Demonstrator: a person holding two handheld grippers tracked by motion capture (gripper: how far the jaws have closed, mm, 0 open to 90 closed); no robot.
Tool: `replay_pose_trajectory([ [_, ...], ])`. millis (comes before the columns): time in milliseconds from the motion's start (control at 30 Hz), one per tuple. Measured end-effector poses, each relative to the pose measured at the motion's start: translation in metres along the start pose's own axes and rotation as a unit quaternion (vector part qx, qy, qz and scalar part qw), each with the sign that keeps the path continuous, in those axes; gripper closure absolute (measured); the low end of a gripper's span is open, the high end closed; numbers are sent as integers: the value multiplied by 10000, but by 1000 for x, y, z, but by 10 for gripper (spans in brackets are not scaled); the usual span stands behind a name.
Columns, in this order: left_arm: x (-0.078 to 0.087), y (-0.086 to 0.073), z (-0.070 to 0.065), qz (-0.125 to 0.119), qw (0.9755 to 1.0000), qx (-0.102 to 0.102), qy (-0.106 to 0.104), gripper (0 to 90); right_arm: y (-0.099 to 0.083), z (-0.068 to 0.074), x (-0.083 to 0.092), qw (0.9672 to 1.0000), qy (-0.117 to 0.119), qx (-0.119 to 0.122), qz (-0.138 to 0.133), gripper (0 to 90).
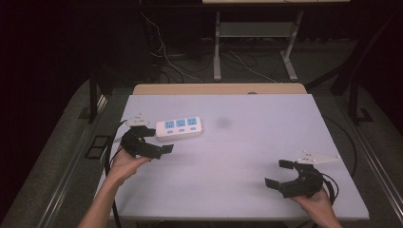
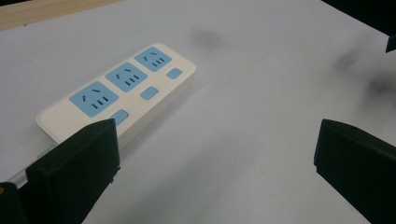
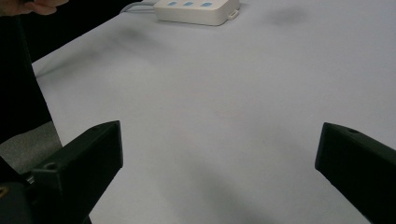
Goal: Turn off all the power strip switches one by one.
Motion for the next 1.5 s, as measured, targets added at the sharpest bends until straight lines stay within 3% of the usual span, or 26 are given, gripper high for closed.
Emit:
replay_pose_trajectory([
  [933,-15,21,24,476,9986,-132,207,0,-1,0,-1,10000,19,11,25,7],
  [1500,-29,33,36,665,9975,-146,165,123,-2,2,-1,10000,41,40,33,6],
])
Point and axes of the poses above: each handheld gripper's, and its own axes: x roughly backward along the jaws, y roughly out of its top, z roughly to its left, the point moved 5 cm from there along -x, roughly forward along the jaws, and after that the axes turned 2 degrees about z, right-handed, at the moved point
